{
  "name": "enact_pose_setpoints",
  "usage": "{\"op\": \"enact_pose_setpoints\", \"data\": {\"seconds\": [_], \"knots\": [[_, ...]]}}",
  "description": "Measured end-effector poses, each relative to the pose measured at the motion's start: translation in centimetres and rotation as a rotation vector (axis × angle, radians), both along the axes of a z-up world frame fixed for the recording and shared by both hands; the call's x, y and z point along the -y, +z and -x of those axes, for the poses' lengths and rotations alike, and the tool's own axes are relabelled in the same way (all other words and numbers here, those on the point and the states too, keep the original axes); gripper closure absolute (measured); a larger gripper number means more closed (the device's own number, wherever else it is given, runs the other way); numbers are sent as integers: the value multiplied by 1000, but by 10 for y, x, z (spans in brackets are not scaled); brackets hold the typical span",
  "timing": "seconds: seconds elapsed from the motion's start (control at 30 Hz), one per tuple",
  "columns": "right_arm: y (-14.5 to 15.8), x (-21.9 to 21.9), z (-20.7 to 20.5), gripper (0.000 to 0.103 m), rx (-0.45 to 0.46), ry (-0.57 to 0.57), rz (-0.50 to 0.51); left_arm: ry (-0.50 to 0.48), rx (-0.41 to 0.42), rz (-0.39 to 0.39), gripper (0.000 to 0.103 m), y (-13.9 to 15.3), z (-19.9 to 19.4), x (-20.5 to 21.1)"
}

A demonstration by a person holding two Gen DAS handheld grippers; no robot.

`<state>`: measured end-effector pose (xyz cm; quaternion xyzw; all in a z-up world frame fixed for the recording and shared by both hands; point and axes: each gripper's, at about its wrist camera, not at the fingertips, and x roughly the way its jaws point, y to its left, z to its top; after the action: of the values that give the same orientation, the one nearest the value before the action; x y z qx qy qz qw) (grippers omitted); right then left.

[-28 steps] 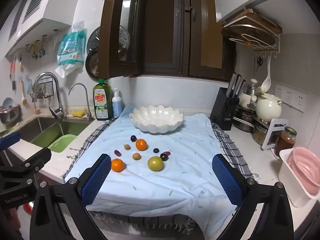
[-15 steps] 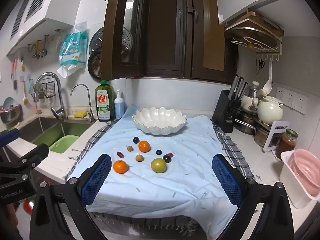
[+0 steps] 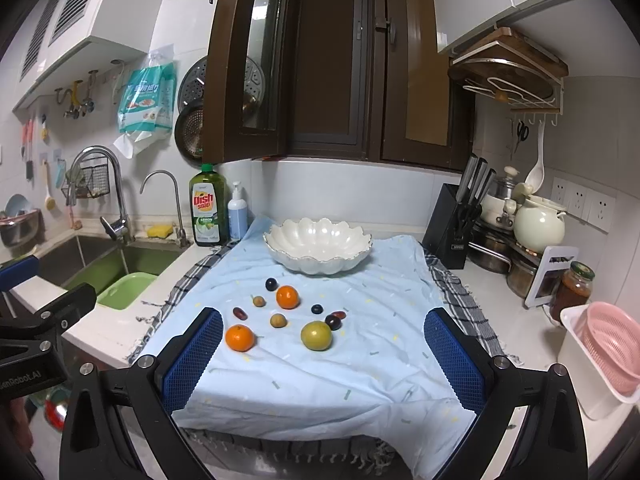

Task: Organize fruits

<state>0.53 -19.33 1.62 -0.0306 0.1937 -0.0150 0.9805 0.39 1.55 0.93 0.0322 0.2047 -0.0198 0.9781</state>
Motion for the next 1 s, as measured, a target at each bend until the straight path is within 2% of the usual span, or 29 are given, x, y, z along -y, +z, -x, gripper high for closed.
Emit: {"op": "enact_pose_setpoints", "data": {"seconds": [1.0], "knots": [[2, -2, -3, 1, 16, 7, 6, 4, 17, -6, 0, 4, 2, -2]]}}
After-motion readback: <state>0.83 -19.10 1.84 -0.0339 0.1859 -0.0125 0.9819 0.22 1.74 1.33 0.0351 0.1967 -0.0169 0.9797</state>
